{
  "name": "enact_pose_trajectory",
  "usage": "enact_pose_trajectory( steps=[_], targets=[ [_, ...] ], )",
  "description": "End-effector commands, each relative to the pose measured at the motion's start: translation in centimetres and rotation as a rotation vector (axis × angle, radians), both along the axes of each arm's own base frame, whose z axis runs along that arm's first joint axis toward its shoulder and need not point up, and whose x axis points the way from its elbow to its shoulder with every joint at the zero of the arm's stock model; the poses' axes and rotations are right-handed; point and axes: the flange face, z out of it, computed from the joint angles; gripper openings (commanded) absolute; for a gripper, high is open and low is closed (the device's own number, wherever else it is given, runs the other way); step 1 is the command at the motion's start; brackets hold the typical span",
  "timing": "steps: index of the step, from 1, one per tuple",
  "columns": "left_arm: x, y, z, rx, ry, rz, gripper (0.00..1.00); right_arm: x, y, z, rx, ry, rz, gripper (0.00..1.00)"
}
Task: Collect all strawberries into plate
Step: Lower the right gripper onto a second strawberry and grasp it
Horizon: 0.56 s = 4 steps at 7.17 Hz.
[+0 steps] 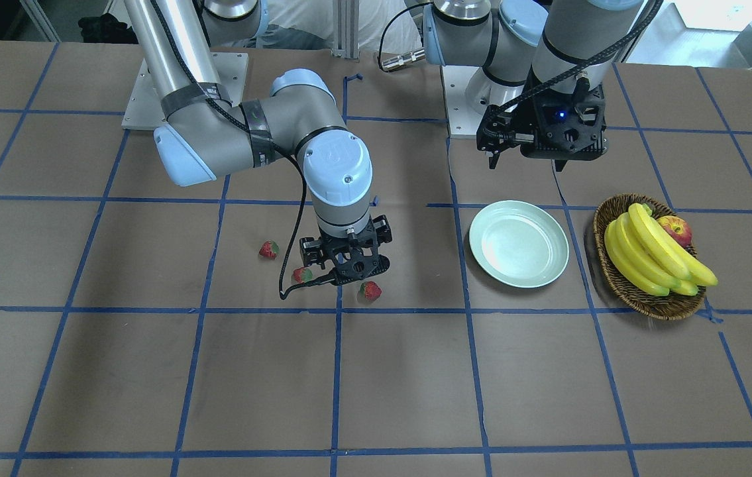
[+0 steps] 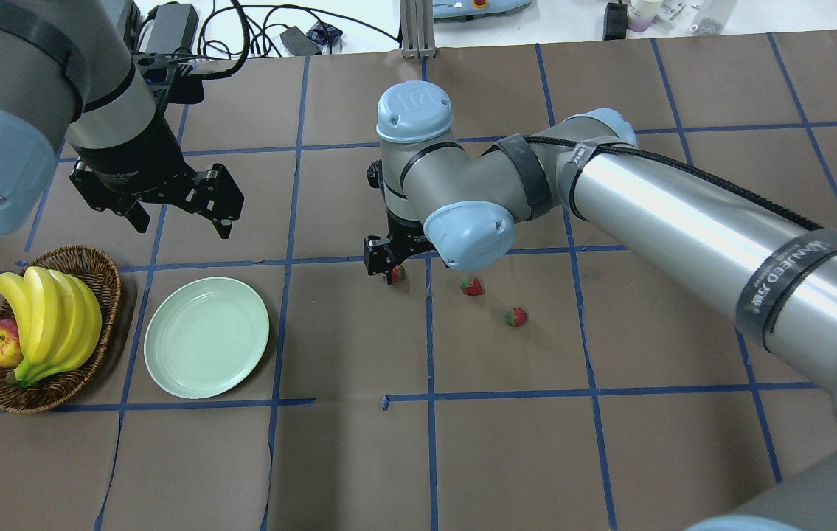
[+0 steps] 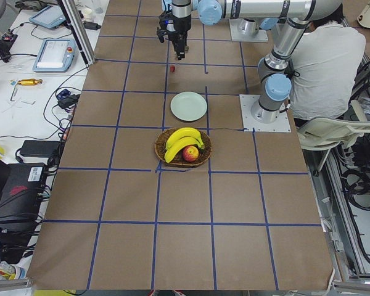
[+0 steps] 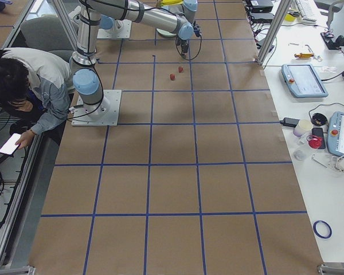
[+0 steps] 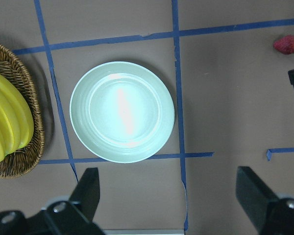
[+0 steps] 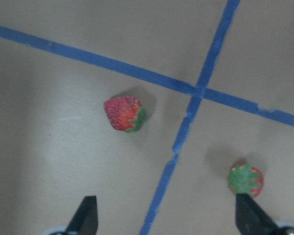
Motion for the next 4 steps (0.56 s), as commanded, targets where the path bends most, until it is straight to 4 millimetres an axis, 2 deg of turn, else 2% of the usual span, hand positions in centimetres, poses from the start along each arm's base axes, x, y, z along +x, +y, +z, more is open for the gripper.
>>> enact_pose_trajectory(
  steps=[1,2,4],
  targets=[
    [0.0,0.0,-0.1,0.0,0.0,0.004,1.0,-2.5,-0.2,-1.0,0.03,0.047,0.156,1.0],
    [0.0,0.0,-0.1,-0.001,-0.001,0.004,1.0,-3.2,-0.5,-1.5,0.042,0.04,0.233,1.0],
    [-0.2,0.0,-0.3,0.004,-0.001,0.016,1.0,-4.4,-0.2,-2.9,0.059,0.103,0.266,1.0]
  ],
)
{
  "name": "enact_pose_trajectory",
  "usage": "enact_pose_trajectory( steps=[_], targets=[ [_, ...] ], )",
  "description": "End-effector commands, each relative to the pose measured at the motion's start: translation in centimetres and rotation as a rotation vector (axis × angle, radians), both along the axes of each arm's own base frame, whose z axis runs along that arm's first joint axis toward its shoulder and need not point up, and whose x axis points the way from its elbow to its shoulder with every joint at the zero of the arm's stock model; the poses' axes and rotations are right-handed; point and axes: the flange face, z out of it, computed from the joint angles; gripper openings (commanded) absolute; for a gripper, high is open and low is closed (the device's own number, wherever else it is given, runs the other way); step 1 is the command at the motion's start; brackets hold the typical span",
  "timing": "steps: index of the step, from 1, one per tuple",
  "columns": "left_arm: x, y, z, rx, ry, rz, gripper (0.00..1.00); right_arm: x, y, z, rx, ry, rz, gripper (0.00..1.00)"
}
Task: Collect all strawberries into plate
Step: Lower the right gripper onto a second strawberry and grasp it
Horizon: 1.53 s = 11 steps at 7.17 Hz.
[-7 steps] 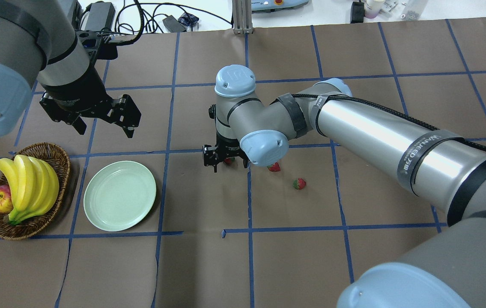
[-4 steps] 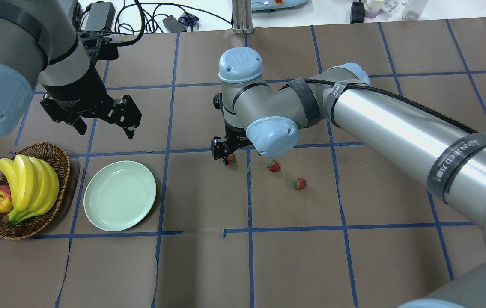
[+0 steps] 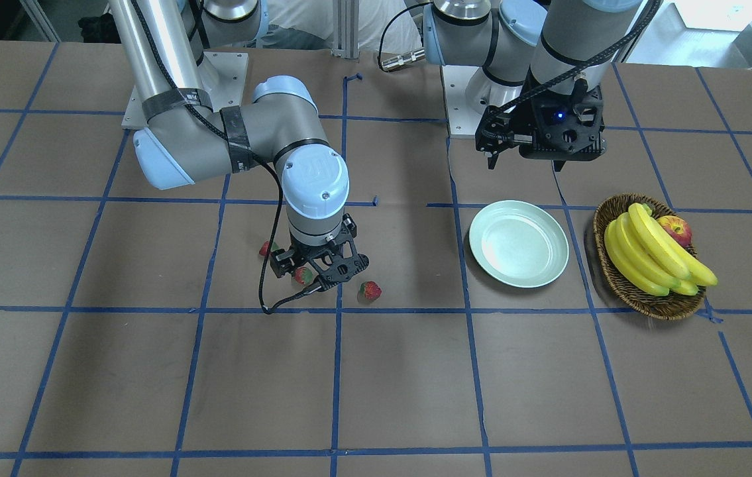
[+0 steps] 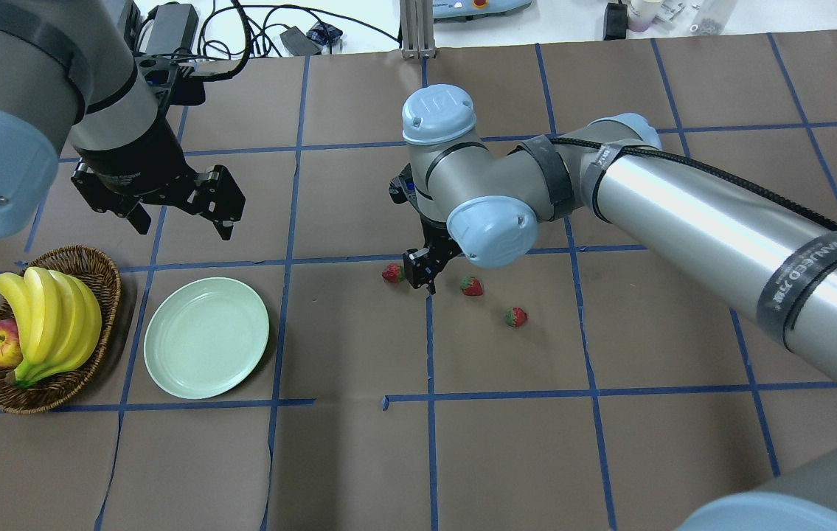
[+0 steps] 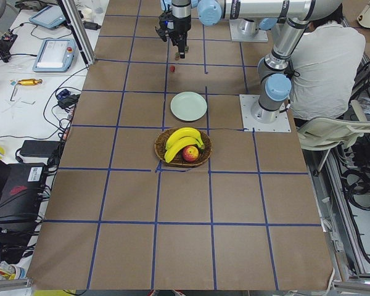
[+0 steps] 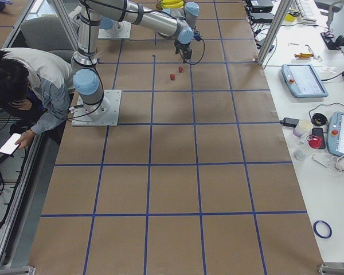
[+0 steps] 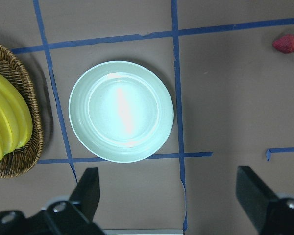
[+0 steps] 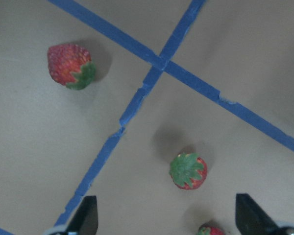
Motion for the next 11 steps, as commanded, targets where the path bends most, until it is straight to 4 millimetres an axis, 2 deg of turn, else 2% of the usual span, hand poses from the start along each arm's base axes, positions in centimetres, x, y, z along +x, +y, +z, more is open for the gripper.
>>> enact_pose_trajectory(
  steps=[1,2,4,6,7,8,9,11],
  targets=[
    [-0.1,0.0,-0.1,0.002,0.0,0.009,1.0,-1.2,0.2,-2.2,0.029,0.046,0.056,1.0],
    [-0.2,0.0,-0.2,0.003,0.001,0.012,1.0,-1.2,0.2,-2.9,0.037,0.046,0.052,1.0],
    [-0.3,0.0,-0.3,0.006,0.004,0.013,1.0,-1.1,0.1,-4.7,0.042,0.045,0.05,0.91],
    [-0.4,0.0,-0.5,0.009,0.007,0.011,1.0,-1.1,0.0,-5.3,0.043,0.048,0.051,0.57],
    [-0.4,0.0,-0.5,0.009,0.007,0.011,1.0,-1.2,0.0,-5.4,0.043,0.05,0.048,0.34],
    [-0.4,0.0,-0.5,0.009,0.007,0.011,1.0,-1.2,0.0,-5.5,0.043,0.053,0.043,0.01],
    [-0.4,0.0,-0.5,0.009,0.007,0.011,1.0,-1.2,0.0,-5.4,0.038,0.057,0.019,0.0],
    [-0.4,0.0,-0.5,0.009,0.007,0.011,1.0,-1.0,-0.6,-3.8,0.0,0.061,-0.063,0.0]
  ],
)
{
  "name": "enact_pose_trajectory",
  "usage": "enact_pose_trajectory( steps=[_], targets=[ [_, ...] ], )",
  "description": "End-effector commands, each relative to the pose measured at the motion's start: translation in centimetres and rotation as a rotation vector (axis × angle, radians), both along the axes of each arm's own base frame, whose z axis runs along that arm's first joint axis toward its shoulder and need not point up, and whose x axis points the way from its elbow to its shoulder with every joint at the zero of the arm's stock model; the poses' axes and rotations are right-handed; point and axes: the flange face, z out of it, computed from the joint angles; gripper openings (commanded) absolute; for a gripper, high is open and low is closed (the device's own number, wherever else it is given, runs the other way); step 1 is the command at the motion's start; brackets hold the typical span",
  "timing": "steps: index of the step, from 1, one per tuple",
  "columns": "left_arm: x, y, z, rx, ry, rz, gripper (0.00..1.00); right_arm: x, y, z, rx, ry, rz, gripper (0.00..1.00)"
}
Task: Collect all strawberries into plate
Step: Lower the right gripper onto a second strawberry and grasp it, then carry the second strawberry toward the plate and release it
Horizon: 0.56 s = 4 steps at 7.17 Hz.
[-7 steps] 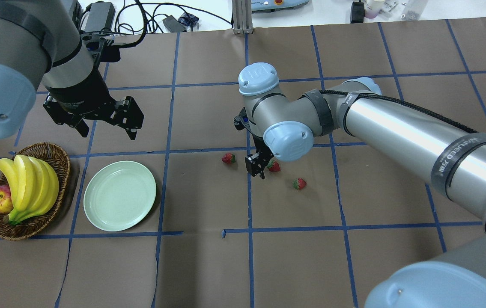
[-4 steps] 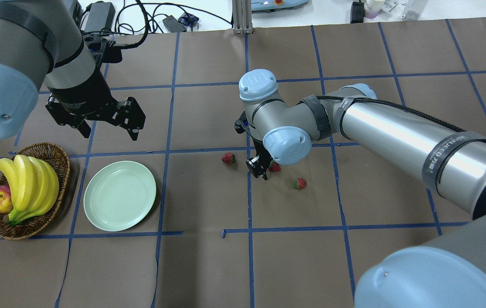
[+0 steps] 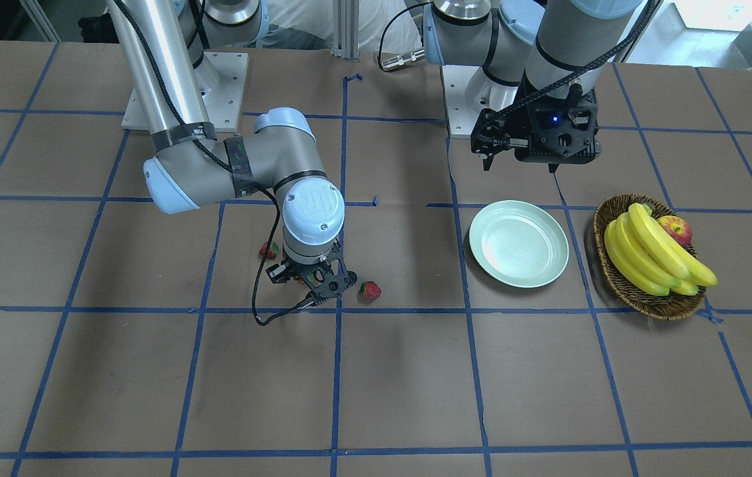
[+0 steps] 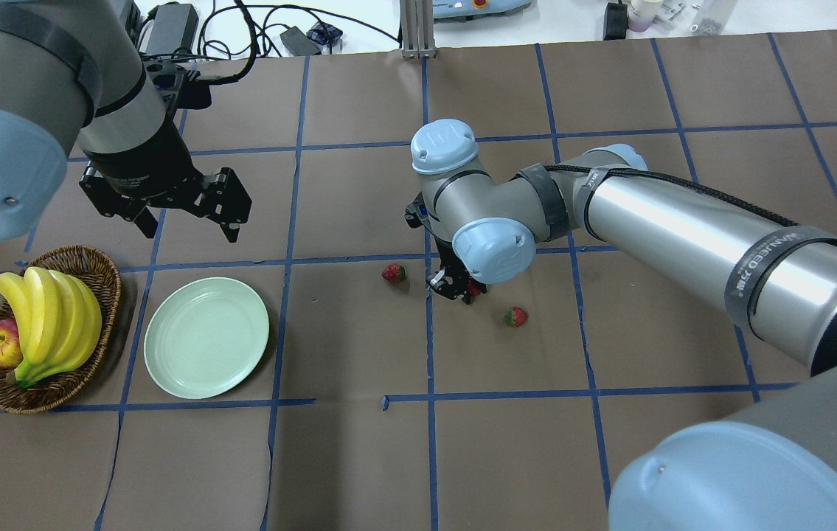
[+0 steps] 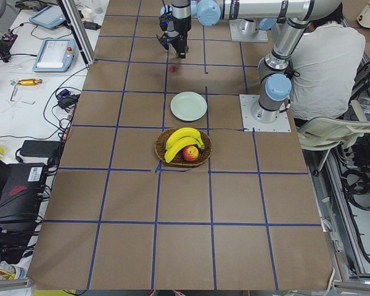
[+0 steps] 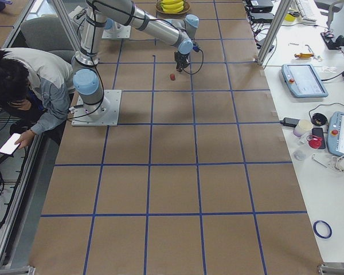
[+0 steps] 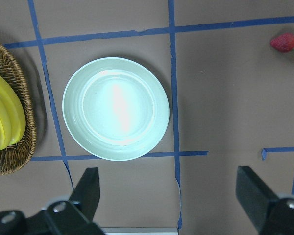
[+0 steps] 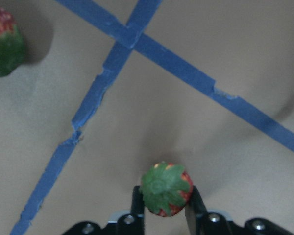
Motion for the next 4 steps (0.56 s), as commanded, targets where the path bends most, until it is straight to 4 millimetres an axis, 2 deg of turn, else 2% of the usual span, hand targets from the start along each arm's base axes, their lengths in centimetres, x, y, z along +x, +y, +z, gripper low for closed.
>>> enact_pose_trajectory(
  steps=[1,2,3,4],
  targets=[
    [0.0,0.0,0.0,0.0,0.0,0.0,1.0,0.0,-0.2,2.5,-0.049,-0.003,-0.053,0.0],
    [0.0,0.0,0.0,0.0,0.0,0.0,1.0,0.0,0.3,4.6,-0.075,-0.009,-0.087,0.0],
    [0.0,0.0,0.0,0.0,0.0,0.0,1.0,0.8,1.4,5.6,-0.085,-0.019,-0.142,0.0],
    [0.0,0.0,0.0,0.0,0.0,0.0,1.0,2.0,2.3,5.4,-0.083,-0.011,-0.162,0.0]
  ],
)
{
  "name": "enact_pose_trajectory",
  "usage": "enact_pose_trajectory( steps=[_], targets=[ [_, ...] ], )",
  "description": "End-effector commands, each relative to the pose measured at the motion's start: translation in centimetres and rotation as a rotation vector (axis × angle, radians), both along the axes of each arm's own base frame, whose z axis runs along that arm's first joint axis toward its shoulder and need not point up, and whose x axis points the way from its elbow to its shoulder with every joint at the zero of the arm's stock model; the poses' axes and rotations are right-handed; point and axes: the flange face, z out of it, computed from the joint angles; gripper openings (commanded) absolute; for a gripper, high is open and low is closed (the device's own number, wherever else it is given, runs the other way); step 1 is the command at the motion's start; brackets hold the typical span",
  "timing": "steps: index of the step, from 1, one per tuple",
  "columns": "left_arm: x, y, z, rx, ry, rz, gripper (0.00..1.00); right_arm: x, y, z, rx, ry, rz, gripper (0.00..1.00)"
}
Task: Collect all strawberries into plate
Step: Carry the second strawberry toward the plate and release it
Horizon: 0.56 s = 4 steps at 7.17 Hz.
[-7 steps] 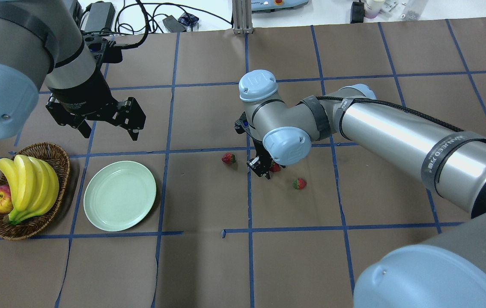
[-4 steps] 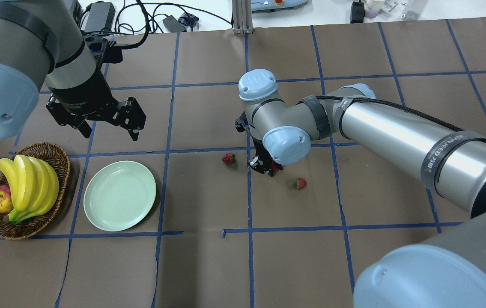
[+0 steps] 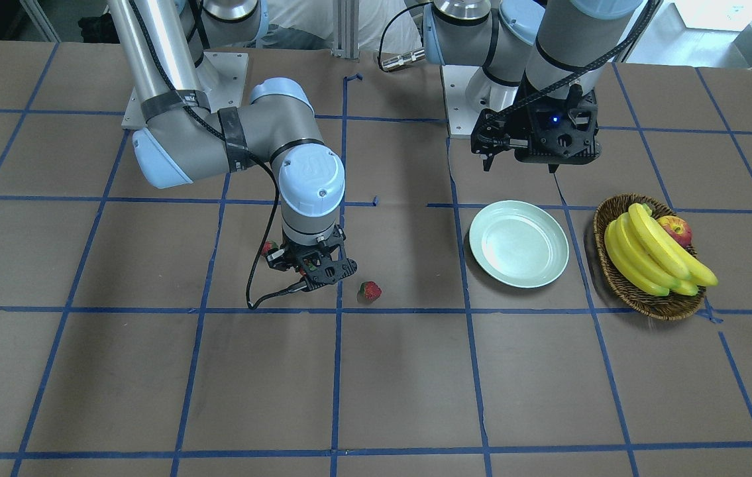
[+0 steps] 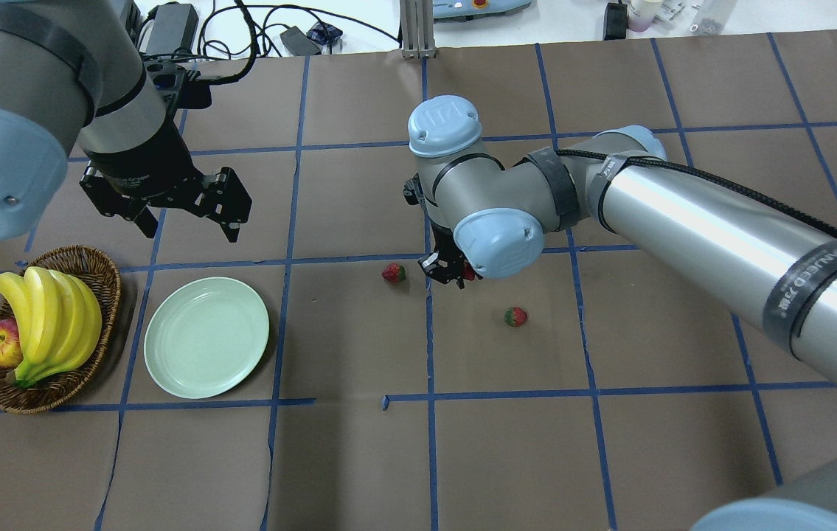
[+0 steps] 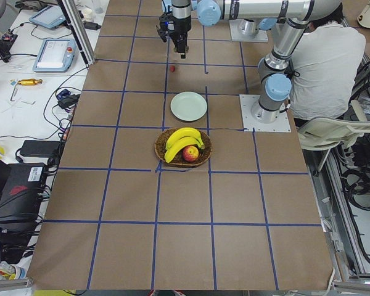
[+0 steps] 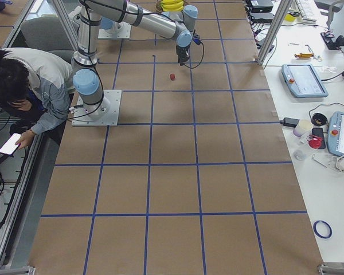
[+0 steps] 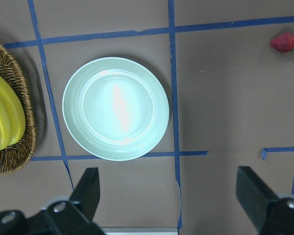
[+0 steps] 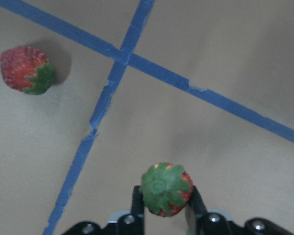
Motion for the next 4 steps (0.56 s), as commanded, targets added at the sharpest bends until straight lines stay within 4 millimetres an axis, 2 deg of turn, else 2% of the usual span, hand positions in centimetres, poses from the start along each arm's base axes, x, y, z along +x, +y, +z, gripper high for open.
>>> enact_pose_trajectory(
  steps=[1,3,4],
  targets=[
    [0.0,0.0,0.1,-0.001,0.0,0.0,1.0,3.4,2.6,0.2,-0.008,-0.001,-0.003,0.0],
    [0.1,0.0,0.1,-0.003,0.0,0.002,1.0,6.5,4.6,-1.6,0.027,-0.029,-0.026,0.0],
    [0.0,0.0,0.1,-0.002,0.0,0.0,1.0,6.8,4.7,-2.5,0.039,-0.025,-0.027,0.0]
  ],
)
